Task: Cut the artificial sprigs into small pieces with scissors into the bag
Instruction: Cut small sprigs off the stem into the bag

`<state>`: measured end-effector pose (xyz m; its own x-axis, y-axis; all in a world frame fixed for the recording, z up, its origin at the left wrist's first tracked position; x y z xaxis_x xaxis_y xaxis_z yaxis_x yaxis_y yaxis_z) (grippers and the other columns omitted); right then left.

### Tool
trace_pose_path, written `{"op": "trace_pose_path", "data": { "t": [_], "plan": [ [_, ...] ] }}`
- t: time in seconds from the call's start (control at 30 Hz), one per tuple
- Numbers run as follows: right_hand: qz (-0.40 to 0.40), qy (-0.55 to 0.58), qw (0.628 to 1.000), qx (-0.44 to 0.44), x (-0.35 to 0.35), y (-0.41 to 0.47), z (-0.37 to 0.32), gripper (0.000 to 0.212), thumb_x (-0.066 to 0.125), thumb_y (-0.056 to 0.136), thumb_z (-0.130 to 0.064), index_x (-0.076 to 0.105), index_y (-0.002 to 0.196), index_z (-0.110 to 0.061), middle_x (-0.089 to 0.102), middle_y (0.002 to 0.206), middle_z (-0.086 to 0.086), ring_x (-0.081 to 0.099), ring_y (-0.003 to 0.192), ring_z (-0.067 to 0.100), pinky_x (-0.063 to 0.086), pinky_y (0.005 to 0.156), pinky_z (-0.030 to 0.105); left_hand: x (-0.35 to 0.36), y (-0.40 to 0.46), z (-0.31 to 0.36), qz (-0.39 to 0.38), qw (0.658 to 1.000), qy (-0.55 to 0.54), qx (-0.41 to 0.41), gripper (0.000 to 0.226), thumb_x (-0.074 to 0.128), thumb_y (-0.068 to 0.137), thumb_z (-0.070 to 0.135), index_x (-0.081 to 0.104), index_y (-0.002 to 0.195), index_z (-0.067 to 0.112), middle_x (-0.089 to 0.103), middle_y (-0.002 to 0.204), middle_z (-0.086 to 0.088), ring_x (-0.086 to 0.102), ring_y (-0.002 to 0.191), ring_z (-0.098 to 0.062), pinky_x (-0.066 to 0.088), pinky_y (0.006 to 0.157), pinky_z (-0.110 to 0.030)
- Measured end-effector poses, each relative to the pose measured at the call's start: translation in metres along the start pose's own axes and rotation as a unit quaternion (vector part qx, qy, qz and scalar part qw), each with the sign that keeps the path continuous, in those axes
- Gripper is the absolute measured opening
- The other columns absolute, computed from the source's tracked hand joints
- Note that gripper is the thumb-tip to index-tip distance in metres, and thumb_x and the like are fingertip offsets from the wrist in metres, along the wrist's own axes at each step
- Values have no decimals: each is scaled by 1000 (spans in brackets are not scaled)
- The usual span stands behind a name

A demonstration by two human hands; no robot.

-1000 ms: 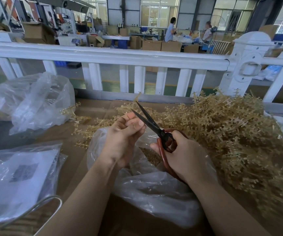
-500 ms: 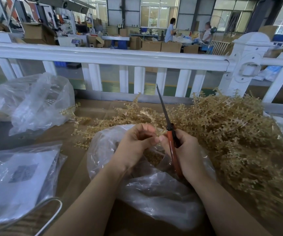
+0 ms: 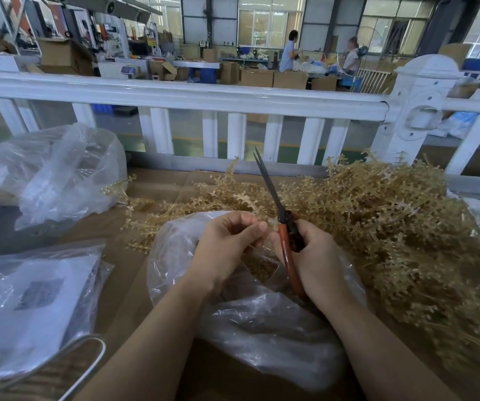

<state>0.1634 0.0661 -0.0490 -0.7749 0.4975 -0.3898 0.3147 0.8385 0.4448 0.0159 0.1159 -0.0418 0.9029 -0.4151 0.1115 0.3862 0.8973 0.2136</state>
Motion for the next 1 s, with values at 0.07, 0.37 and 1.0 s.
{"op": "trace_pose_path", "data": {
  "t": [0.07,0.37,1.0],
  "plan": [
    [10,-16,1000,3,-2,0,-1,15,77,87,-34,68,78,-28,69,68,-8,66,66,7,56,64,35,-3,1,-2,16,1000,8,2,17,70,88,18,72,71,22,67,73,-6,61,67,-12,52,66,-23],
    [27,-170,984,-52,-7,-4,-10,42,63,78,-69,61,94,-30,66,74,-14,63,68,8,51,59,29,-13,3,5,88,992,-85,21,20,65,89,9,69,71,18,61,68,1,54,62,-6,47,61,-16],
    [-23,-291,955,-50,-5,-2,-3,49,52,79,-81,41,85,-34,56,72,-17,55,63,1,35,49,17,-17,4,9,58,987,-140,45,38,54,91,-1,66,60,19,58,61,2,52,61,-6,46,63,-16]
  ]
}}
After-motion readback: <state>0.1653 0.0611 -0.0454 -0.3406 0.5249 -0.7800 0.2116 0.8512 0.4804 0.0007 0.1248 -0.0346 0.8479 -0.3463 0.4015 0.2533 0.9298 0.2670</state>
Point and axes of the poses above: each hand's wrist, its own y-axis towards the middle knuckle, its own x-axis out of the palm, z = x × y, the point moved 5 cm from there along y, towards the middle knuckle
